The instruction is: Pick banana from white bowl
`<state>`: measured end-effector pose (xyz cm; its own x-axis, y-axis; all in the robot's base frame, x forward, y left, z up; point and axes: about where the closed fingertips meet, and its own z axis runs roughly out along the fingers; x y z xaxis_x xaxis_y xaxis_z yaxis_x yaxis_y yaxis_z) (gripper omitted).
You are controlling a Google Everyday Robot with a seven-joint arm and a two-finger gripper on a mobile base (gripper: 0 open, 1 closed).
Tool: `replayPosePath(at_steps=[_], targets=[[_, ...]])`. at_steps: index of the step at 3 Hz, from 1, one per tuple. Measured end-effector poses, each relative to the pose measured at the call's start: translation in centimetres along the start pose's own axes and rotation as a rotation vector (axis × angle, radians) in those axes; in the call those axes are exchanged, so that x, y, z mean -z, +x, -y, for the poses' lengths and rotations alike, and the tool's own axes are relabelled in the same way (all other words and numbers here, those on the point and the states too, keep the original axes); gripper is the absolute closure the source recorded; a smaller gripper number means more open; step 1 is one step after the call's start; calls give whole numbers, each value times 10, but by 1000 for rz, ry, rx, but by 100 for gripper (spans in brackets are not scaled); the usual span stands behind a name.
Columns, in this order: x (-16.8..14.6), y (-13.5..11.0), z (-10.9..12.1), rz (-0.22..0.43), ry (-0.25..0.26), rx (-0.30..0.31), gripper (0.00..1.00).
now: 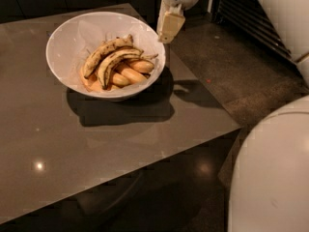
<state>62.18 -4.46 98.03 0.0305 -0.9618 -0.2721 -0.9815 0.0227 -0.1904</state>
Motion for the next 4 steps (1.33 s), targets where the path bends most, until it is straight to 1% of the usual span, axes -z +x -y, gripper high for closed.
replayPosePath(at_steps=[1,2,4], targets=[[-10,-3,5,0,-17,-10,89],[-5,-5,4,-19,0,-13,85],[1,-7,0,-40,14,-15,39]])
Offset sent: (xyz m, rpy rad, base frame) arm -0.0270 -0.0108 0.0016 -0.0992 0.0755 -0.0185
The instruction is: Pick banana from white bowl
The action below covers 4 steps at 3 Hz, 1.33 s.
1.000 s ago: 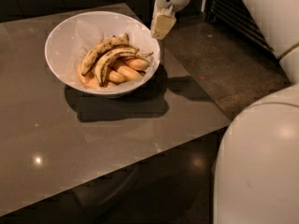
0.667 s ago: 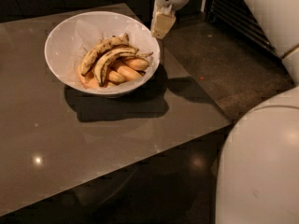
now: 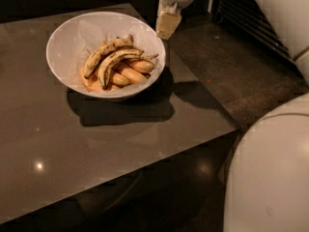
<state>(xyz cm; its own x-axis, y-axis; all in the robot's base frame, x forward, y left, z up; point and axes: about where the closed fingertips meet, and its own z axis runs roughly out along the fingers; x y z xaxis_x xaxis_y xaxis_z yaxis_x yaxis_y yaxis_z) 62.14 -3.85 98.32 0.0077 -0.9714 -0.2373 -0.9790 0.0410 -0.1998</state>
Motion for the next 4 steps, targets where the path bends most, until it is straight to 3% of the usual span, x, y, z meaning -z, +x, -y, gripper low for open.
replayPosePath(at_steps=[1,2,3,4], targets=[[-3,-1,0,-4,-3,7,15],[-8,-2,0,-6,-14,14,0],[-14,-6,2,-2,-28,25,0],[1,-15,-2,29,-8,56,0]])
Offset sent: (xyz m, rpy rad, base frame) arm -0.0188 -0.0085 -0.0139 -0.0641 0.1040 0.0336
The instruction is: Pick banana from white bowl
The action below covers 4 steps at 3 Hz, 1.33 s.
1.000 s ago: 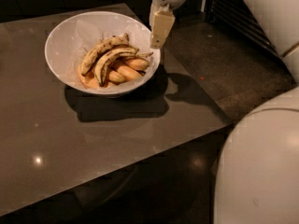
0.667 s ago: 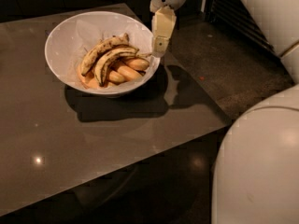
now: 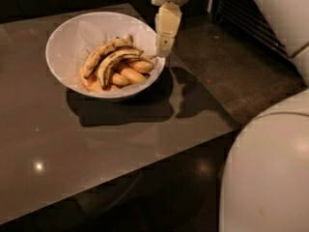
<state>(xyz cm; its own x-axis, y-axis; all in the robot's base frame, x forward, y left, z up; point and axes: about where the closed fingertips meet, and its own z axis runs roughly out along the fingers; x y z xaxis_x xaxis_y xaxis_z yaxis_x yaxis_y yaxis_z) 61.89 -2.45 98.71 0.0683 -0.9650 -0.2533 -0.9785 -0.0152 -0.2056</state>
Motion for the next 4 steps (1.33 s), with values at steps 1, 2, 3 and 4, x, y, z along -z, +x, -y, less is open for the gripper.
replayPosePath(at_steps=[1,2,3,4], targets=[[14,-6,-4,10,22,11,19],[19,-5,-2,17,26,2,42],[20,-6,-1,19,27,-3,66],[14,-6,2,14,13,-1,89]])
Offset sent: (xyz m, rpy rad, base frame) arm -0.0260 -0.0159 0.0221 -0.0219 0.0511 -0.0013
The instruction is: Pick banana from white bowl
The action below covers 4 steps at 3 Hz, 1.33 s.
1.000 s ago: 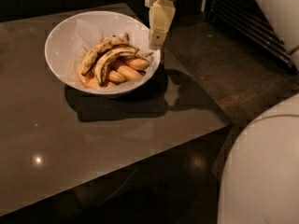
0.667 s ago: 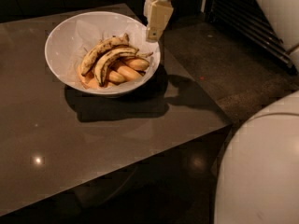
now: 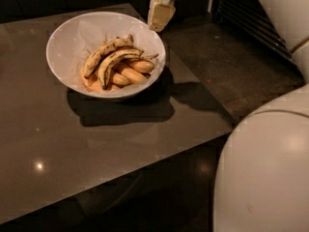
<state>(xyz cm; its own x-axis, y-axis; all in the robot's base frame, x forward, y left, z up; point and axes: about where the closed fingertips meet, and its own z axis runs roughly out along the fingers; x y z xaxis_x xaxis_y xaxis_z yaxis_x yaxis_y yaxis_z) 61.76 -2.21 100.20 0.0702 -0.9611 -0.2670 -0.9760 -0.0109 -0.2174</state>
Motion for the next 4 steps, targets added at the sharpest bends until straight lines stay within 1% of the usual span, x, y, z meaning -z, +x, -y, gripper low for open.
replayPosePath(at_steps=[1,2,4], targets=[[0,0,0,0,0,0,85],[3,5,1,-30,19,-4,62],[2,8,6,-62,25,8,15]])
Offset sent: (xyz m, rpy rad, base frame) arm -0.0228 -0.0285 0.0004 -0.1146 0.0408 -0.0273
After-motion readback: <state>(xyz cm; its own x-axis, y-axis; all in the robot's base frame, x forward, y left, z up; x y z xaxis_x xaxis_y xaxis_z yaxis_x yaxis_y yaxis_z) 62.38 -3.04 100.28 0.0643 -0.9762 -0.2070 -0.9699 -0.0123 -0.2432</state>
